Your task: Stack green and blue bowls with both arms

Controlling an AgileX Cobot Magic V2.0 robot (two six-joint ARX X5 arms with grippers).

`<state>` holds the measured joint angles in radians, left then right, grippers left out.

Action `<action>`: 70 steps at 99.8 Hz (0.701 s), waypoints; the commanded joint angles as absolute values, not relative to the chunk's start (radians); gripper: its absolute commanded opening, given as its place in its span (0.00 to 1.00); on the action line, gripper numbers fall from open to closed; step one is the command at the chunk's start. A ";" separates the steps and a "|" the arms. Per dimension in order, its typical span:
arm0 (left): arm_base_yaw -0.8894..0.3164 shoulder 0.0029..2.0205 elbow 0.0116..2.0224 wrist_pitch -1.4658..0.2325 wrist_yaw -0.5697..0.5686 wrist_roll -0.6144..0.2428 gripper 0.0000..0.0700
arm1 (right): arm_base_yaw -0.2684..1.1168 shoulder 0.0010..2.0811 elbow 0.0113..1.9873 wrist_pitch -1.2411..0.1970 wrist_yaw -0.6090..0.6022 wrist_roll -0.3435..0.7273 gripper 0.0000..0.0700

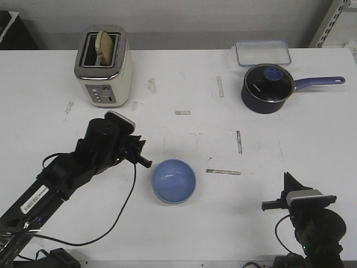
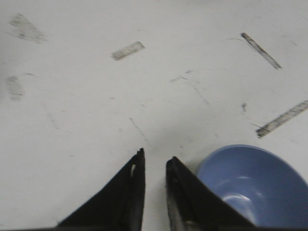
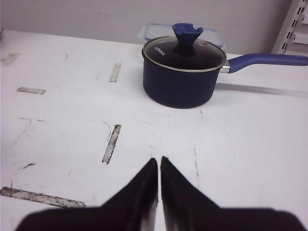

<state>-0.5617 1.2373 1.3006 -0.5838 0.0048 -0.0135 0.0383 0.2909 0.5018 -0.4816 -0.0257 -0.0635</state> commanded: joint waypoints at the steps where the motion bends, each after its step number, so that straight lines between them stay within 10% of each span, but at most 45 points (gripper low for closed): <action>1: -0.537 1.216 1.316 -0.583 -0.041 0.048 0.00 | 0.040 0.297 0.503 -0.472 -0.026 -0.067 0.00; 70: -0.004 0.551 0.762 -0.365 0.059 0.086 0.00 | 0.040 0.295 0.503 -0.456 -0.026 -0.072 0.00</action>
